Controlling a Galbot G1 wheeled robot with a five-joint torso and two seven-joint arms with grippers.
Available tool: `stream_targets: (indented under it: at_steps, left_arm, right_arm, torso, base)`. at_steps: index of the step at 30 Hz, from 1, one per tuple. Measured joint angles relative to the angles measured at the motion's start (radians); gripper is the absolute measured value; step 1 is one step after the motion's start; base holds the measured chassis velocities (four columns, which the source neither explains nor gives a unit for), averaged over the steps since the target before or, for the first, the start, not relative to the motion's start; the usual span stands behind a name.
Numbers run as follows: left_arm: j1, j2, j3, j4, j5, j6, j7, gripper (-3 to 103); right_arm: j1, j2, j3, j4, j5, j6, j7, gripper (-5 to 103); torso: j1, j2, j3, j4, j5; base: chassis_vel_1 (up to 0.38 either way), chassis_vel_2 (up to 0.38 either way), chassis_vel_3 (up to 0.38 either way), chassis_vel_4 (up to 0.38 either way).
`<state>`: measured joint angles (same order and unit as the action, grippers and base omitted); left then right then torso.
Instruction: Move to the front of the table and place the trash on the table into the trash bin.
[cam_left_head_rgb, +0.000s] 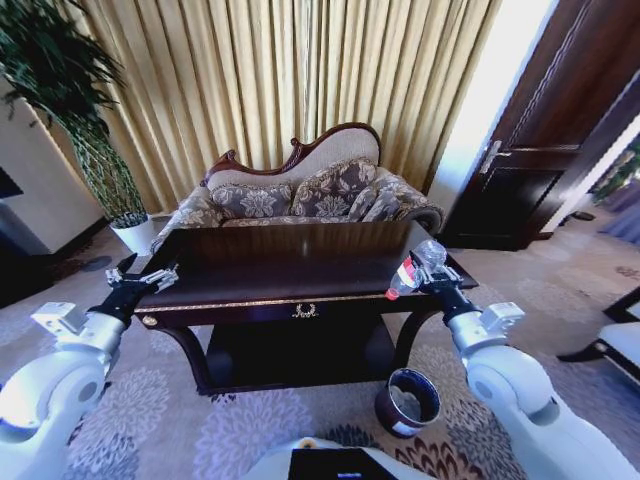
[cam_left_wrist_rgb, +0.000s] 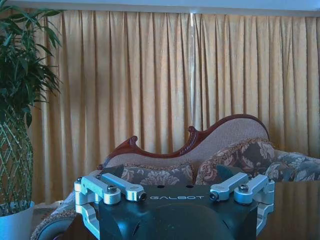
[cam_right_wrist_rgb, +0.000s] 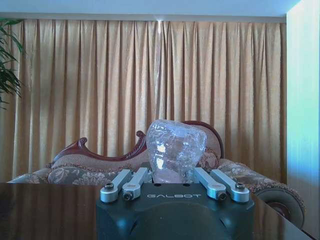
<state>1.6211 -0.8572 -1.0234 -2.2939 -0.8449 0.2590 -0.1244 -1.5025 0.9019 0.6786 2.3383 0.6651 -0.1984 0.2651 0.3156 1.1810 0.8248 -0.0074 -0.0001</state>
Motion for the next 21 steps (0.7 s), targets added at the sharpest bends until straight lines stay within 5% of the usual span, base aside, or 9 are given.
stream_targets:
  at_steps: [14,21]
  left_arm:
    - [-0.008,-0.005,0.009,0.01,0.001,-0.006,-0.007,100]
    - [-0.009,-0.022,0.01,0.039,0.013,-0.028,0.002,100]
  right_arm:
    - [0.013,-0.002,-0.012,-0.025,-0.008,0.017,-0.005,26]
    - [0.011,0.027,-0.114,-0.166,-0.005,0.024,0.029,26]
  torso:
    - [0.0,0.0,0.0,-0.0001,0.0001]
    - [0.0,0.0,0.0,-0.0001,0.0001]
  base:
    - [0.123,-0.122,-0.115,0.124]
    - [0.08,-0.071,-0.077,0.072]
